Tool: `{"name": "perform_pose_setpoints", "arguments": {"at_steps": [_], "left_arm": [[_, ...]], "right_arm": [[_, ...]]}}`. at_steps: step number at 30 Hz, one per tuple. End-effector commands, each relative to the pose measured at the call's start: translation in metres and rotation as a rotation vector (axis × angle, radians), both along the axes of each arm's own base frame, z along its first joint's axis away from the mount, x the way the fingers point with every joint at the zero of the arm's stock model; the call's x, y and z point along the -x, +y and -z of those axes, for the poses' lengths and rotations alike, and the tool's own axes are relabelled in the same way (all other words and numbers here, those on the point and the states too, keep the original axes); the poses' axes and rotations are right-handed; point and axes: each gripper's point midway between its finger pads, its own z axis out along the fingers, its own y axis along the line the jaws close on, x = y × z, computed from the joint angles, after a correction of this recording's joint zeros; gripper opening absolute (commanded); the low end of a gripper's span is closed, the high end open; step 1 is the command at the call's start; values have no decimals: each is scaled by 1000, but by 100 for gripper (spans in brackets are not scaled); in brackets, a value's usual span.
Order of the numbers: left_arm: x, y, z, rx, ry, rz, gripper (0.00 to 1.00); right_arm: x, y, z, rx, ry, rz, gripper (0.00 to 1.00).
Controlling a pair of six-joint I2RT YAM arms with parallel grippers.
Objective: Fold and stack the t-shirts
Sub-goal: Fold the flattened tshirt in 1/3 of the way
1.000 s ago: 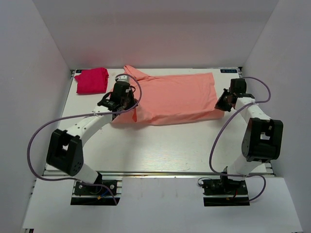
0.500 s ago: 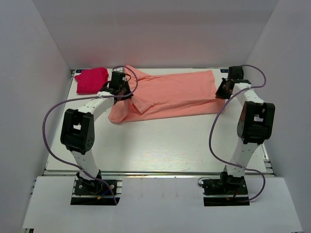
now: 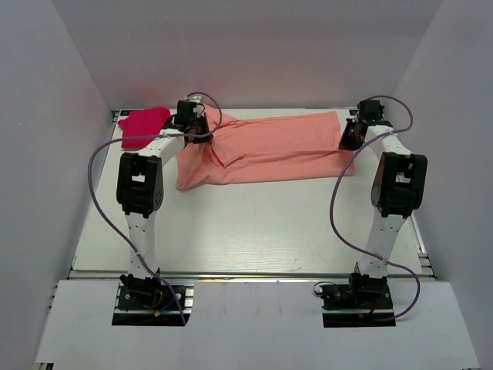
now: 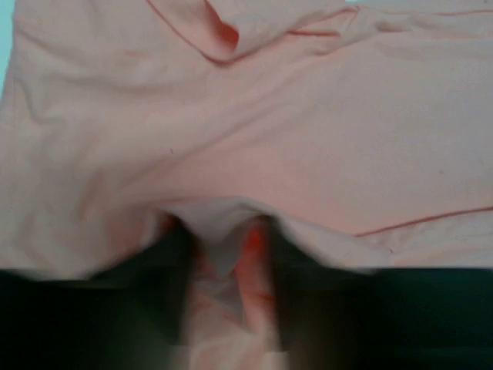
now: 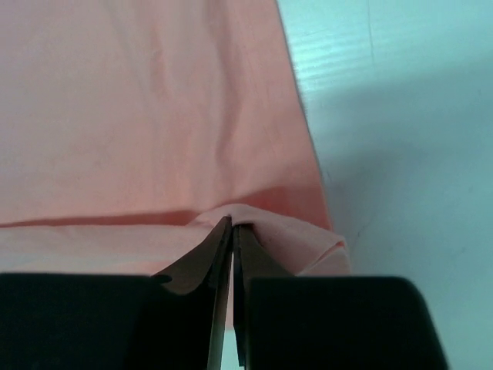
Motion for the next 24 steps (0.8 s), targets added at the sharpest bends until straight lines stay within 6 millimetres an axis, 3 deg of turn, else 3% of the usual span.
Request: {"name": "perform_pose_setpoints", "arguments": {"at_steps": [1, 2, 3, 4, 5, 6, 7, 8, 9, 11, 13, 14, 15, 16, 17, 18, 19, 20, 21, 22, 23, 24], "left_arm": [[-26, 10, -22, -39, -77, 65, 73], [-34, 17, -23, -48, -89, 60, 94], [-47, 15, -37, -50, -125, 64, 100], [-52, 21, -21, -70, -97, 78, 100], [-59, 20, -23, -69, -106, 78, 100], [-72, 18, -43, -74, -160, 84, 100], [-75, 16, -47, -56, -170, 120, 100], [-75, 14, -48, -56, -162, 139, 100], [-77, 12, -56, -53, -183, 155, 100], [-72, 11, -73, -54, -211, 168, 100], [-54, 14, -92, -53, -231, 167, 100], [-46, 15, -100, -52, -242, 167, 100], [-34, 17, -90, -62, -222, 173, 100], [-22, 19, -116, -60, -257, 172, 100], [-13, 16, -120, -57, -259, 167, 100], [4, 11, -100, -60, -208, 183, 100], [11, 12, -99, -60, -205, 183, 100], [23, 10, -106, -32, -203, 189, 100], [44, -5, -84, 31, -150, 242, 100], [53, -7, -76, 54, -130, 245, 100], [72, -4, -47, 62, -60, 234, 100], [77, -2, -49, 76, -68, 208, 100]], "right_arm": [[-26, 1, -10, 19, -52, -72, 10], [-33, 1, -15, 19, -63, -77, 15], [-35, 1, -12, 22, -56, -78, 23], [-40, -1, -25, 27, -72, -74, 27], [-41, 0, -25, 27, -72, -77, 33], [-41, 2, -33, 24, -87, -86, 50], [-41, 3, -36, 22, -91, -92, 58], [-37, 8, -36, -2, -88, -107, 73], [-36, 9, -50, -4, -113, -116, 90], [-24, 15, -50, -27, -101, -127, 90], [-14, 18, -53, -38, -106, -130, 90], [-10, 19, -63, -36, -127, -132, 90], [1, 22, -57, -52, -118, -143, 90], [5, 26, -66, -59, -137, -145, 90], [7, 28, -67, -64, -150, -149, 90], [20, 35, -50, -88, -115, -164, 90], [24, 37, -61, -91, -140, -170, 90], [32, 39, -51, -103, -121, -167, 90], [39, 42, -42, -113, -105, -169, 90], [40, 42, -45, -111, -123, -169, 90], [47, 44, -35, -121, -94, -165, 90], [50, 46, -27, -138, -75, -165, 90]]}}
